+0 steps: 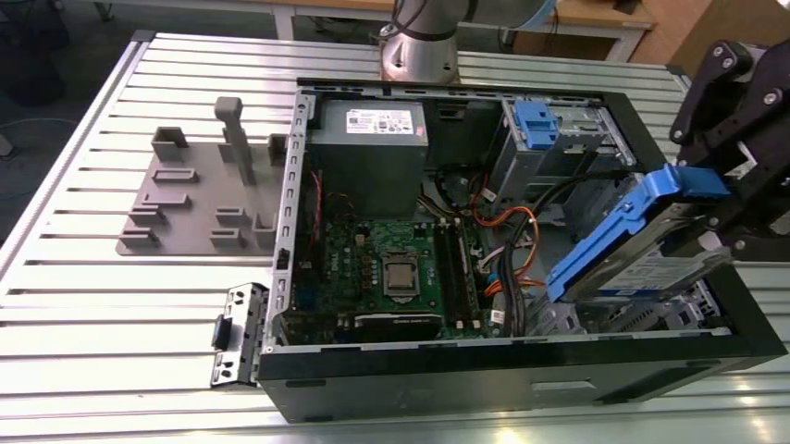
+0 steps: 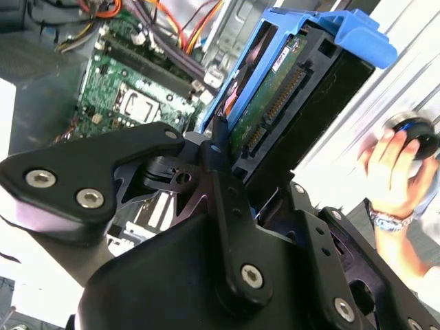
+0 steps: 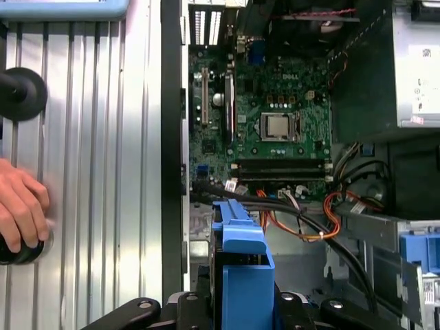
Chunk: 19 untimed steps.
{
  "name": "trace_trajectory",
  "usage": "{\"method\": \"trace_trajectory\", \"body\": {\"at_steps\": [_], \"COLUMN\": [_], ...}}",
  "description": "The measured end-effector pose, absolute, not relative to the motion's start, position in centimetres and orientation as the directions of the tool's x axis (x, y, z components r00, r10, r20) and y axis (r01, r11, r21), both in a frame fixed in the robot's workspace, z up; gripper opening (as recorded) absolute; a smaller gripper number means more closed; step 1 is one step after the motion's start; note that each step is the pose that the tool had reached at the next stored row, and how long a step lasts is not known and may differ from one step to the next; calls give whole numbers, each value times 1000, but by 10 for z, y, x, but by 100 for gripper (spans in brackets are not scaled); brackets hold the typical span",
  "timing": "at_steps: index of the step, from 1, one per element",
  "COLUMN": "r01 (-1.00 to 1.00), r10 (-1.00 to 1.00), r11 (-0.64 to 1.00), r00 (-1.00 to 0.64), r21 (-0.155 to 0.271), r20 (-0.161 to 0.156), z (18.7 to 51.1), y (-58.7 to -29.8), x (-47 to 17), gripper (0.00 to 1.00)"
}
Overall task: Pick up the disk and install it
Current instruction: 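Pick up the disk, then insert the disk into the insertion slot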
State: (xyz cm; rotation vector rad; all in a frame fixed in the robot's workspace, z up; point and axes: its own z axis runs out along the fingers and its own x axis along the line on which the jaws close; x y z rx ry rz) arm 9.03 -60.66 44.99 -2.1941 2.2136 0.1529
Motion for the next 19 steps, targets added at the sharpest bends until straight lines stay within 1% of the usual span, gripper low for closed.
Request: {"method": "trace_trajectory", "body": {"at_steps": [9,19], "r01": [-998,-998], "r10": [-996,-996], "r11": [6,6], "r00": [-12,-12], "r21": [62,62], "r20": [-84,-84], "z": [445,445], "y": [-607,-607], "x": [122,124], "gripper": [36,36]}}
